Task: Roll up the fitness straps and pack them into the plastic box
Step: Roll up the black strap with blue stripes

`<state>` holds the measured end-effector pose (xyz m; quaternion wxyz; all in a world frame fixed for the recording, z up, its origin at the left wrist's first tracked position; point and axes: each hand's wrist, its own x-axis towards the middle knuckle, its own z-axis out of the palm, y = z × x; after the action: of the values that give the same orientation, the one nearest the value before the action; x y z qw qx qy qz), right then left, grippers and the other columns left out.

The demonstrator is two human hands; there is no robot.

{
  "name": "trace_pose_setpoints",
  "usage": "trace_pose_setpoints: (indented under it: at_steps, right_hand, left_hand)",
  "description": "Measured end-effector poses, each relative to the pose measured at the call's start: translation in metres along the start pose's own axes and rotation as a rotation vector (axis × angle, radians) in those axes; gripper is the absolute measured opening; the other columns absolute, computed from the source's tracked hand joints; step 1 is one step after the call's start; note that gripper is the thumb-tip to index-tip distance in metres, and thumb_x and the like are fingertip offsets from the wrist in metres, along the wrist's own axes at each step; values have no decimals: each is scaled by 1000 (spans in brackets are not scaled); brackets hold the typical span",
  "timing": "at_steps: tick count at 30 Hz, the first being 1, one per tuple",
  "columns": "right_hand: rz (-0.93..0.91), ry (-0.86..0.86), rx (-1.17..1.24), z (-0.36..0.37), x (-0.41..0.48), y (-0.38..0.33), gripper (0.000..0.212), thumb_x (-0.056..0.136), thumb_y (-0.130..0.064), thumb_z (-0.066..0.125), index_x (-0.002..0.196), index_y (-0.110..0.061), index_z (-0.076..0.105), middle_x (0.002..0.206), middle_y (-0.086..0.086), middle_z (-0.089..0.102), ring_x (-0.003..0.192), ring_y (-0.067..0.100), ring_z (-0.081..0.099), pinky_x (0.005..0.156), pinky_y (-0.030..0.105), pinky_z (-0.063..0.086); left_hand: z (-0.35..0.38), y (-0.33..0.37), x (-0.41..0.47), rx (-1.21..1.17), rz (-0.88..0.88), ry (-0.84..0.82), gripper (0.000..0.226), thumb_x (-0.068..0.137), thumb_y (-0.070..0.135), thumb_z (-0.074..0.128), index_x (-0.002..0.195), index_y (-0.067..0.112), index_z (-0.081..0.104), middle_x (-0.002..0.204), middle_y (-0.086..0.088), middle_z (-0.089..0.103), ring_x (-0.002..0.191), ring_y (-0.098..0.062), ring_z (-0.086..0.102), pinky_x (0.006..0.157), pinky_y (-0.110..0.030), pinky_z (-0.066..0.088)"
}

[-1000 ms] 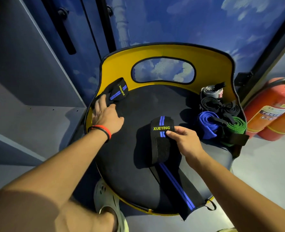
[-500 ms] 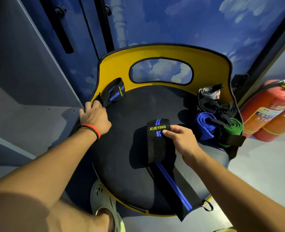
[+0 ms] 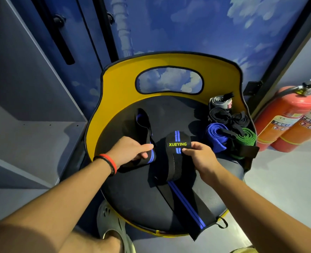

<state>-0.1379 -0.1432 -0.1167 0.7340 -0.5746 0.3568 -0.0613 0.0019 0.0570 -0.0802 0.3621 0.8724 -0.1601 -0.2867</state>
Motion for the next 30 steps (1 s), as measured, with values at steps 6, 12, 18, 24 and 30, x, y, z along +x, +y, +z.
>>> trace_pose_setpoints:
  at_steps: [6, 12, 18, 24, 30]
  right_hand:
    - [44, -4, -40, 1, -4, 2, 12, 94, 0, 63, 101, -1, 73, 95, 14, 78, 83, 23, 75, 62, 27, 58]
    - [49, -70, 19, 5, -4, 3, 14, 95, -1, 63, 106, -2, 72, 99, 15, 78, 93, 28, 76, 78, 36, 61]
    - [3, -82, 196, 13, -3, 7, 16, 96, 1, 61, 108, -2, 70, 107, 17, 76, 102, 33, 73, 87, 40, 59]
    - [106, -305, 313, 14, -9, 0, 30, 96, 1, 58, 124, -5, 68, 118, 18, 74, 107, 31, 72, 83, 35, 60]
    - [96, -253, 247, 14, -10, -8, 27, 95, -4, 63, 122, -4, 69, 115, 16, 75, 100, 26, 75, 81, 32, 61]
  left_hand:
    - [6, -8, 4, 118, -121, 110, 27, 78, 21, 82, 74, 10, 58, 73, -5, 65, 73, -25, 63, 73, -41, 57]
    - [13, -7, 11, -235, -154, 36, 57, 79, -12, 64, 123, 22, 59, 119, 1, 68, 114, -24, 62, 95, -43, 56]
    - [18, -9, 16, -391, -90, -132, 61, 81, -18, 61, 123, 26, 65, 113, -1, 76, 112, -22, 68, 91, -39, 57]
    - [27, -10, 22, -16, 143, -153, 61, 79, 0, 68, 131, 31, 58, 122, 4, 71, 119, -16, 63, 104, -43, 51]
    - [26, -14, 22, 250, 172, -45, 70, 90, 11, 63, 152, 32, 37, 150, 4, 52, 135, -22, 51, 111, -46, 45]
